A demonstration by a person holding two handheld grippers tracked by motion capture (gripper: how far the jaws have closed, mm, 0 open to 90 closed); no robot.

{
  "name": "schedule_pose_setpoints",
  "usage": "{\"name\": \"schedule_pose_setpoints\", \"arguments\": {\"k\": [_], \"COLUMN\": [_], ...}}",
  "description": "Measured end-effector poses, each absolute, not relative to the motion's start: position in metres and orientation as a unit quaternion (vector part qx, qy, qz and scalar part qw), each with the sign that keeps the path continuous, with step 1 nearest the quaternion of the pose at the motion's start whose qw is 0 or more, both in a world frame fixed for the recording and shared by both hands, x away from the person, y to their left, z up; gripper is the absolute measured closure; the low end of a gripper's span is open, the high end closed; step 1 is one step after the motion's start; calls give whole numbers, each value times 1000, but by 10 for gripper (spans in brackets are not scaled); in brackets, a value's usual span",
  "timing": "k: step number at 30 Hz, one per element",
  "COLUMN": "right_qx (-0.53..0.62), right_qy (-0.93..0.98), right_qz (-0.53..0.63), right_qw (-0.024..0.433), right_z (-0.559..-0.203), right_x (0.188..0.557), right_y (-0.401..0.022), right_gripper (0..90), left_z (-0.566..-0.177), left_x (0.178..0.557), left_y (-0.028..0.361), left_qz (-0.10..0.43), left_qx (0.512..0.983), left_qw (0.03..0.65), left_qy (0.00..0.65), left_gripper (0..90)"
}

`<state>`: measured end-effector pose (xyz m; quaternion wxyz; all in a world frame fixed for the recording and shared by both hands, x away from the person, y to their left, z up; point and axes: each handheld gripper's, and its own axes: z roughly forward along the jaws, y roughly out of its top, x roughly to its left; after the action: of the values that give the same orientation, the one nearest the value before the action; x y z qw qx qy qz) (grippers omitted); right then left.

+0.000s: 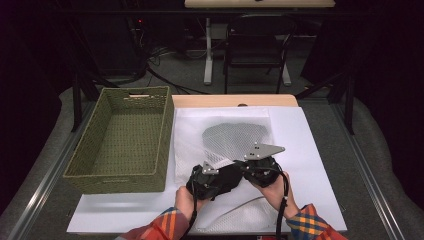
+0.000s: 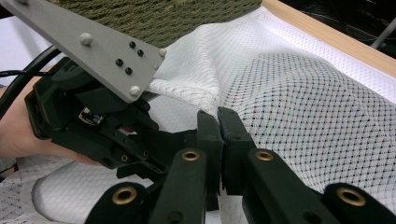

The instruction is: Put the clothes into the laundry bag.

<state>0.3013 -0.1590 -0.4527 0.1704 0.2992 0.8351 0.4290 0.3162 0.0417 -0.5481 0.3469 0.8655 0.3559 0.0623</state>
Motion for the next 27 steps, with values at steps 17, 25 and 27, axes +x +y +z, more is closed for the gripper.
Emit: {"name": "schedule_pose_setpoints", "arguments": {"k": [17, 25, 27], "right_qx": [302, 303, 303], "right_qy": [831, 829, 829], "right_qz": [435, 439, 439], "right_qw": [172, 168, 167], "right_z": [-450, -449, -449], "right_x": [303, 303, 302], "right_y": [-160, -160, -160], "right_gripper": [887, 888, 888], "left_z": [-546, -544, -544], "left_x": [332, 338, 339], "left_y": [41, 40, 39], "left_qz": [87, 101, 105], "left_qx": [849, 841, 839], "left_qw": [367, 372, 373], "left_qy": [369, 381, 383], "left_gripper": [816, 815, 815]}}
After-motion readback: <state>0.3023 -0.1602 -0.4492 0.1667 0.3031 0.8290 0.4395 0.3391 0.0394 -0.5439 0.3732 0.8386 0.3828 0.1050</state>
